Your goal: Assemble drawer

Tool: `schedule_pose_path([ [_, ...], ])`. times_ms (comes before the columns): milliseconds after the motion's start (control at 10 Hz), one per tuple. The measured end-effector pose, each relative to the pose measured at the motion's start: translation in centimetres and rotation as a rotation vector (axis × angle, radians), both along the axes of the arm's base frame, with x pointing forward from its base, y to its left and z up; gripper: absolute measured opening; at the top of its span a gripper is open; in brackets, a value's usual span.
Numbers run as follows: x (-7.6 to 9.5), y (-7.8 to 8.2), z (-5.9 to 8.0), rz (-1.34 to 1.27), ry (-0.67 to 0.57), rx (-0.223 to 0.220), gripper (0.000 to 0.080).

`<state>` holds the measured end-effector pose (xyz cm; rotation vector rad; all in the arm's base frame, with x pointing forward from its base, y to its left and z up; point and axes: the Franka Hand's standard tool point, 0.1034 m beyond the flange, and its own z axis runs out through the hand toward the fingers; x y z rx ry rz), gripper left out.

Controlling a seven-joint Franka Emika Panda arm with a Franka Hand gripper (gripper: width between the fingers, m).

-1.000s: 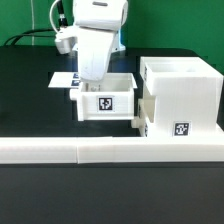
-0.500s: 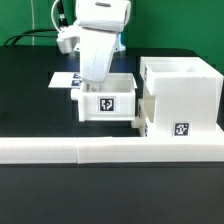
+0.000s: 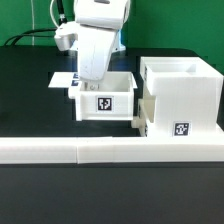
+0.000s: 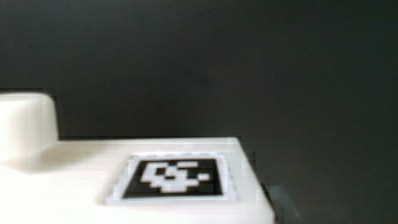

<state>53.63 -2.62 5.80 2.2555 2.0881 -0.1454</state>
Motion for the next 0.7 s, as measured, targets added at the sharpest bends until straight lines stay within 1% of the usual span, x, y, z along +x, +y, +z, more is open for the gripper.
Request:
schedule_pose_path([
  [100, 0.03, 0.37, -0.19, 0.006, -0.017, 0.007, 0.0044],
  [300, -0.1, 0.24, -0.27, 0.003, -0.011, 0.006, 0.0044],
  [500, 0.33, 0.74, -0.46, 0.019, -0.034, 0.015, 0.0044],
  [700, 0.24, 0.54, -0.62, 0.025, -0.029, 0.014, 0.0044],
])
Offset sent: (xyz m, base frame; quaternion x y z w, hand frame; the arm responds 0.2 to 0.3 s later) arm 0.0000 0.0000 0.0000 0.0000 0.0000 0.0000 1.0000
